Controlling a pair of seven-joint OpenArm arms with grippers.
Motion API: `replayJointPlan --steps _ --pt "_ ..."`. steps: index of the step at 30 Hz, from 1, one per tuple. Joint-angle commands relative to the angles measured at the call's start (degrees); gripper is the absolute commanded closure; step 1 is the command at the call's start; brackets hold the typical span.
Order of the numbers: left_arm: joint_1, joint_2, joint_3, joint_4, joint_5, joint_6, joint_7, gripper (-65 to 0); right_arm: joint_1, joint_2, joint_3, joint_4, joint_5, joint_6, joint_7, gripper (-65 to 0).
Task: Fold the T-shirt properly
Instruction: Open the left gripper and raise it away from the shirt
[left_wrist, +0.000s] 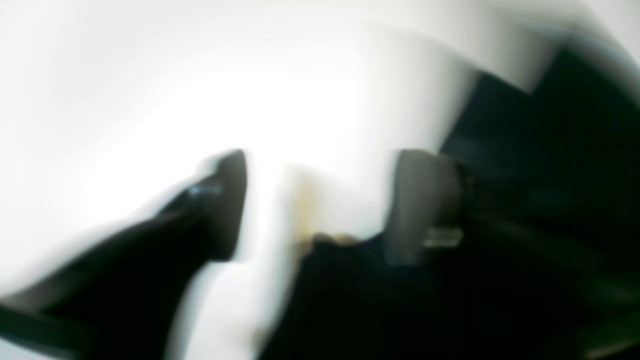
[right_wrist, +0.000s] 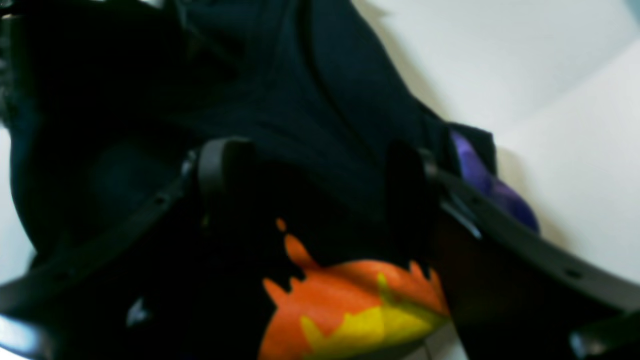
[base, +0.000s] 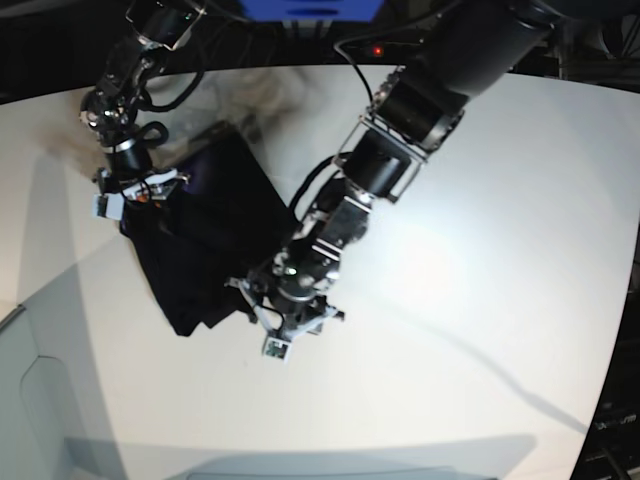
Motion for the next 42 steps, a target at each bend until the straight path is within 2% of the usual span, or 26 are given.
replayJointPlan --steps 1,3,4,5,10,11,14,19,25,28,30,32,36,38,42 --pt "-0.1 -0.8 -0.1 3.8 -10.9 5.0 25.1 -65.0 -1.1 0.5 0.7 -0.3 -3.6 -1.6 -4.8 -41.1" --pt "4.8 -2.2 -0.2 9.5 -9.4 5.0 25.3 -63.2 -1.1 0.5 0.7 -0.4 -3.6 -1.6 -4.9 -41.1" --pt "6.7 -3.0 -0.2 12.4 -9.2 5.0 25.6 -59.0 -1.1 0.5 0.7 -0.3 -3.6 -1.6 -4.9 -41.1" --pt "9.0 -4.4 -0.2 15.4 -9.1 5.0 25.6 -51.8 -1.1 0.5 0.7 -0.3 -3.6 -1.6 -4.9 -41.1" --pt "15.2 -8.9 -0.8 24.0 -9.4 5.7 25.5 -6.3 -1.0 0.5 0.6 -0.5 -3.6 -1.6 -4.9 -41.1" --pt "15.7 -9.3 -0.8 25.3 -9.4 5.7 25.5 0.0 -0.9 0.5 0.6 -0.5 -3.6 -1.6 -4.9 -41.1" --pt "19.3 -11.0 -2.9 32.1 -9.4 5.8 25.5 -1.9 -1.1 0.5 0.5 -0.2 -3.6 -1.6 -5.0 -41.1" --pt "24.0 -10.5 -14.7 43.7 -9.0 5.8 25.6 -0.6 -1.1 0.4 0.4 -0.2 -3.6 -1.6 -5.2 -41.1" --pt "28.5 -11.7 -27.0 53.0 -9.4 5.6 25.8 -0.5 -1.7 0.2 0.4 -0.1 -3.6 -1.6 -5.3 -41.1" --pt "30.6 -13.0 -30.1 54.6 -9.4 5.1 29.2 -0.9 -1.9 0.1 0.3 -0.1 -3.6 -1.6 -5.3 -41.1" --pt "31.7 -13.7 -31.5 54.9 -9.5 5.1 32.2 -4.3 -1.9 0.0 0.3 -0.1 -3.6 -1.6 -5.3 -41.1" --pt "32.4 -13.5 -33.1 54.6 -9.5 5.1 34.1 -10.8 -1.8 0.0 0.3 -0.2 -3.6 -1.6 -5.3 -41.1" --pt "34.1 -13.4 -35.6 56.0 -9.5 5.6 34.5 -23.4 -1.8 -0.6 0.2 -0.1 -3.6 -1.6 -5.3 -41.1" --pt "34.1 -13.4 -36.6 57.4 -9.5 5.6 34.7 -26.0 -1.8 -1.0 0.1 0.0 -3.6 -1.6 -5.3 -41.1" --pt "36.4 -13.5 -38.8 61.2 -9.5 5.6 34.7 -26.6 -2.1 -1.6 -0.4 1.3 -3.6 -1.6 -5.3 -41.1"
